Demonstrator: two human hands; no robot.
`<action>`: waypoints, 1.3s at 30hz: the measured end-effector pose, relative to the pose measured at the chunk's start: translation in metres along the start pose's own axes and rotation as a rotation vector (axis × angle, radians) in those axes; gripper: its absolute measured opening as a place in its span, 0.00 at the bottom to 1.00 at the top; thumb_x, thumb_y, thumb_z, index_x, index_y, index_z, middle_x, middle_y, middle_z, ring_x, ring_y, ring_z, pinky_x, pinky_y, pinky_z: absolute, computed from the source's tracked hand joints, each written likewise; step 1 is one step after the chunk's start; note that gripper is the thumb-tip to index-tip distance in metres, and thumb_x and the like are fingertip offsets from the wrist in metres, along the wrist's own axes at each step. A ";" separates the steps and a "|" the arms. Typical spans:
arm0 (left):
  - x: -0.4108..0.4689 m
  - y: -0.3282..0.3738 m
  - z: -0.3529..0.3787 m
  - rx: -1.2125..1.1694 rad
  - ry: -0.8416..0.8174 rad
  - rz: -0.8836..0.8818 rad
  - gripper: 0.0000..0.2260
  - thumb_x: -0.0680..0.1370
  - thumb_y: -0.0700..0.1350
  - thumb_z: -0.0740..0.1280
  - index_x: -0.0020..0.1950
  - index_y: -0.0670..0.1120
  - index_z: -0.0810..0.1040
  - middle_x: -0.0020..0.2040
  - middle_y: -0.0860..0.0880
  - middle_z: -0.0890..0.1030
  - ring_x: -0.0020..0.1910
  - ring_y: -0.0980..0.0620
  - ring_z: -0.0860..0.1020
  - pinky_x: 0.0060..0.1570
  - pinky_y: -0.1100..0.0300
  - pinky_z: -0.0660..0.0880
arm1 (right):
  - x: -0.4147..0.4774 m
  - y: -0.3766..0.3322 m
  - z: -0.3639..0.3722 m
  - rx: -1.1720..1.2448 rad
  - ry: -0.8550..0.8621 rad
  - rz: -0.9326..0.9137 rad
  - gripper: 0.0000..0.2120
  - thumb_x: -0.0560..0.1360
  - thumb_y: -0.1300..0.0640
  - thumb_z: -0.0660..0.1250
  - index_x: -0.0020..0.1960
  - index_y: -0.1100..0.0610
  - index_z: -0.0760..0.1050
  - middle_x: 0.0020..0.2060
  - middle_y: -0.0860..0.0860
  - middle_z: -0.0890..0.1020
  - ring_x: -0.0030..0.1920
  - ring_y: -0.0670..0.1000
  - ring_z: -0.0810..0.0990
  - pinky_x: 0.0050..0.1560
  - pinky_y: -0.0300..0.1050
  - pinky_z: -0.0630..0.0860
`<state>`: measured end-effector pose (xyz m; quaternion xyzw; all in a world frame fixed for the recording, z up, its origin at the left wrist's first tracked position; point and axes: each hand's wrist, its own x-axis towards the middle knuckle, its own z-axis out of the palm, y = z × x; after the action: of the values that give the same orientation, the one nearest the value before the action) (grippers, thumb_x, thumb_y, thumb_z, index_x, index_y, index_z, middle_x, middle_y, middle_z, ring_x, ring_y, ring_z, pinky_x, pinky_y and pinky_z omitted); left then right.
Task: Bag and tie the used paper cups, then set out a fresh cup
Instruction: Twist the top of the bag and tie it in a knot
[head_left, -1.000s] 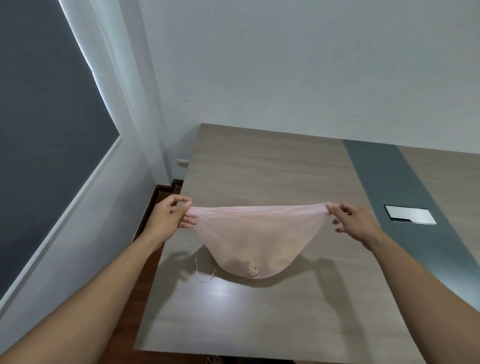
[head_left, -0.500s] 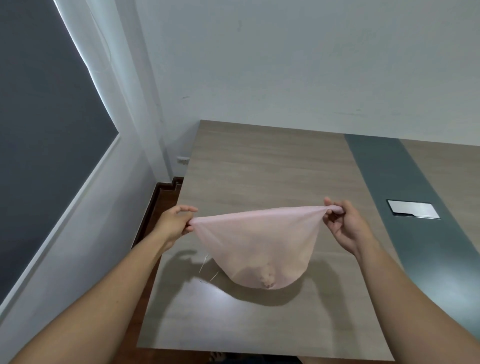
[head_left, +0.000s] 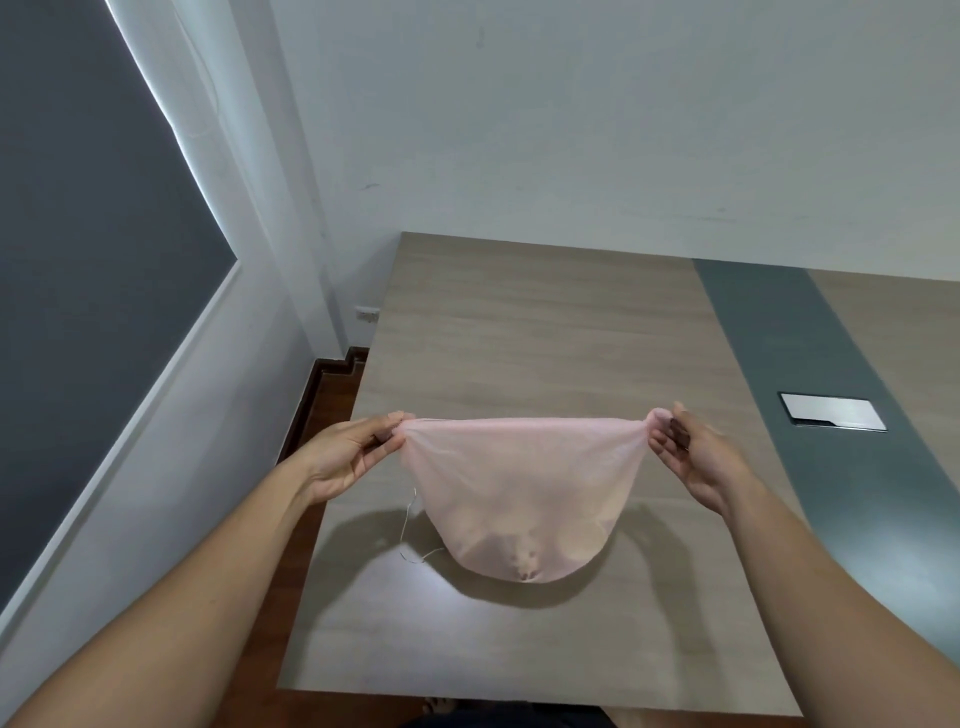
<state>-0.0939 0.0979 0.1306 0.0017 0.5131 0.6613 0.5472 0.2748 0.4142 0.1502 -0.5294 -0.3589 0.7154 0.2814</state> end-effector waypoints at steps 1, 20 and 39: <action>0.000 0.000 -0.002 0.012 -0.011 0.005 0.13 0.85 0.36 0.71 0.69 0.34 0.85 0.61 0.42 0.87 0.55 0.52 0.88 0.57 0.61 0.86 | 0.001 0.000 -0.001 -0.018 0.001 -0.003 0.14 0.87 0.51 0.68 0.58 0.63 0.83 0.49 0.55 0.85 0.46 0.51 0.84 0.50 0.42 0.89; 0.009 -0.012 -0.006 1.309 0.121 0.195 0.01 0.80 0.48 0.80 0.51 0.52 0.92 0.47 0.50 0.90 0.46 0.54 0.89 0.47 0.62 0.79 | 0.005 0.000 0.004 -0.743 0.108 -0.295 0.16 0.83 0.48 0.71 0.44 0.56 0.90 0.43 0.54 0.91 0.48 0.52 0.91 0.41 0.42 0.77; -0.008 -0.024 0.039 0.236 0.002 0.269 0.21 0.90 0.49 0.57 0.67 0.39 0.86 0.71 0.44 0.86 0.75 0.46 0.80 0.81 0.46 0.69 | 0.004 0.033 0.019 -0.982 0.346 -0.234 0.24 0.85 0.51 0.67 0.33 0.60 0.76 0.34 0.62 0.79 0.41 0.62 0.80 0.45 0.49 0.71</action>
<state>-0.0515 0.1153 0.1376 0.1338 0.5830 0.6637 0.4491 0.2545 0.3934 0.1248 -0.6654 -0.6565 0.3293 0.1334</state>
